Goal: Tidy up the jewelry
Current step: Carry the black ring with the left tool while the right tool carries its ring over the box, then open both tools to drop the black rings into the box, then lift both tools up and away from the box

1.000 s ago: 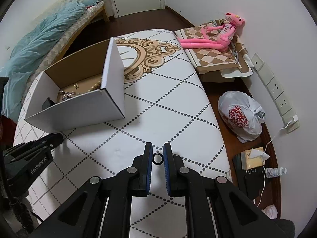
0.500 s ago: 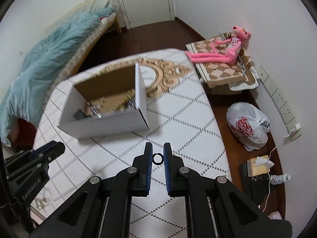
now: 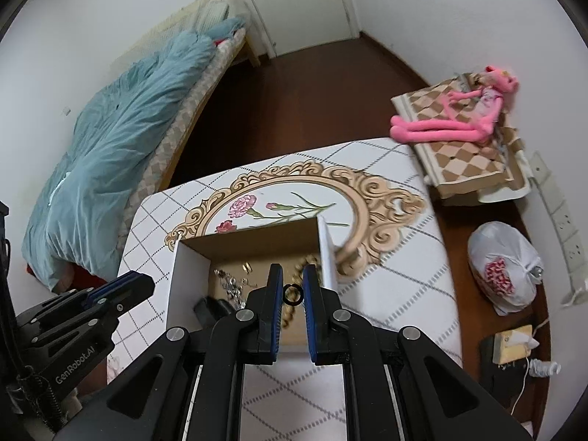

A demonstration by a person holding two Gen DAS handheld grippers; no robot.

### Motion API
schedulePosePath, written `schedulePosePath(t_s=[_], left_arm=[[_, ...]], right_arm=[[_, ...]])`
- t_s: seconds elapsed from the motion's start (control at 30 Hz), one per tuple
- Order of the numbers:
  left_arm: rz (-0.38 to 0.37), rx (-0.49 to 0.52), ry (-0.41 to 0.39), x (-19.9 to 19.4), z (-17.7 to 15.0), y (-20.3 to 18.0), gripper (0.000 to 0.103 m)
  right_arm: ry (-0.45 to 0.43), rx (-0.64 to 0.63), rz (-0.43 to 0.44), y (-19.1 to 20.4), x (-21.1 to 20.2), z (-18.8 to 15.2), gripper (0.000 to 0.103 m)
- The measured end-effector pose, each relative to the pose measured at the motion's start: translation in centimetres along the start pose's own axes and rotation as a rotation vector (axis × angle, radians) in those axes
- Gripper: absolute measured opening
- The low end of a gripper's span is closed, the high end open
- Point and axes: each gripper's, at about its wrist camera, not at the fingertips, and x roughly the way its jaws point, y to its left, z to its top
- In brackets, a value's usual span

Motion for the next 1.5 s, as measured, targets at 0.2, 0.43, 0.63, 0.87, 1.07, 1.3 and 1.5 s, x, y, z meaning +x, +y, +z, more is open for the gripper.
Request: schedulePosePath(t_s=[0.2,0.43,0.63,0.87,1.07,1.3,1.5], left_arm=[[0.004,-0.012,0.051,2.6,1.6,0.7,0.01],[-0.011,-0.055,0.082,3.7,2.8,1.3,0.011],[0.03,-0.095,0.098,3.3,3.7,2.1,0.038],[0.083,-0.136,0.054,1.5,3.9,3.9,0.072],[0.143,-0.161,0.047,1.0,2.4,5.0,0.097],[0.197,-0.137,0.049,1.4,-0.3,4.5,0.103],[0.212,-0.134,0.071,1.6,-2.0,3.7,0.103]], right_arm=[[0.071,-0.028,-0.007,0.3,3.4,1.9,0.012],[0.142,-0.041,0.013,0.7,5.8,2.6,0.012],[0.197,-0.011,0.036,0.8,6.9,2.8,0.018],[0.152,-0.006,0.02,1.1,5.2,3.1,0.046],[0.11,-0.056,-0.088,1.4,3.5,2.8,0.051],[0.113,-0.118,-0.254,1.3,3.1,0.9,0.094],[0.121,-0.122,-0.3,0.6,2.7,-0.9,0.099]])
